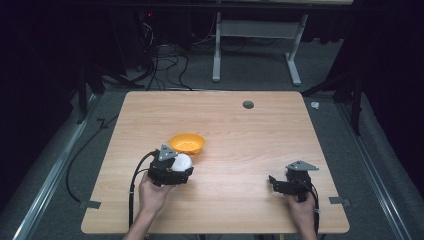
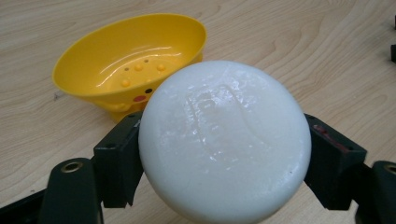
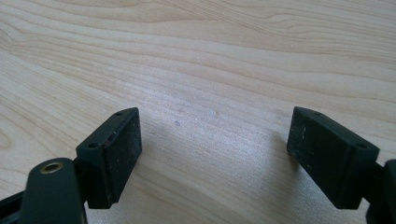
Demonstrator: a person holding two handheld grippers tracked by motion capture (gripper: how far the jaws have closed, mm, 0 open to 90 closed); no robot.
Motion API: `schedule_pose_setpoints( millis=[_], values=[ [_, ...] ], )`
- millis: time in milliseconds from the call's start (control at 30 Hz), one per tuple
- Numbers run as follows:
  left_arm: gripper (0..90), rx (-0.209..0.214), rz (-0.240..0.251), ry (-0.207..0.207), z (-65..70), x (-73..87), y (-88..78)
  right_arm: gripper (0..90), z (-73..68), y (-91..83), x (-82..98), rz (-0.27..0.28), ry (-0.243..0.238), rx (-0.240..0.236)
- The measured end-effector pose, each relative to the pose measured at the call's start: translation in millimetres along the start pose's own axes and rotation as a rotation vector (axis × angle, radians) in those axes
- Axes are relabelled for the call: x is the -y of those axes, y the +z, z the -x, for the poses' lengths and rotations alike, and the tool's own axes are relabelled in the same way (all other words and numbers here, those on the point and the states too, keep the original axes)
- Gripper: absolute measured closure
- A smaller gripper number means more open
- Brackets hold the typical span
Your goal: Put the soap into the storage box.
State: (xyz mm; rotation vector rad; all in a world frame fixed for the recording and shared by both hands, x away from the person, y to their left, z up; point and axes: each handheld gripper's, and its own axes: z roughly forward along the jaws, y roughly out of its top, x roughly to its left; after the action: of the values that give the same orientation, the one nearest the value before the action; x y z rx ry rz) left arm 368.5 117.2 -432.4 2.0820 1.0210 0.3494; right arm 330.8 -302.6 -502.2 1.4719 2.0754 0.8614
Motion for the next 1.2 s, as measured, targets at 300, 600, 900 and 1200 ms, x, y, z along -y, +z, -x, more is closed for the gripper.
schedule_pose_setpoints(
  millis=[300,600,900,1200],
  values=[
    [24.6,0.006,0.007,0.000,-3.6,-9.4,-1.2,18.7,0.0,0.0,0.0,0.000,0.000,0.000],
    [24.6,0.010,0.014,-0.009,-8.7,-21.3,-1.3,18.7,0.5,-0.1,0.1,0.001,0.000,-0.001],
    [24.6,0.044,0.019,-0.032,-14.9,-29.3,0.8,18.7,0.8,-0.1,0.1,0.001,-0.001,-0.004],
    [24.6,0.022,0.006,-0.032,-19.1,-39.5,3.9,18.7,0.5,-0.5,0.2,-0.001,0.002,-0.003]
  ],
)
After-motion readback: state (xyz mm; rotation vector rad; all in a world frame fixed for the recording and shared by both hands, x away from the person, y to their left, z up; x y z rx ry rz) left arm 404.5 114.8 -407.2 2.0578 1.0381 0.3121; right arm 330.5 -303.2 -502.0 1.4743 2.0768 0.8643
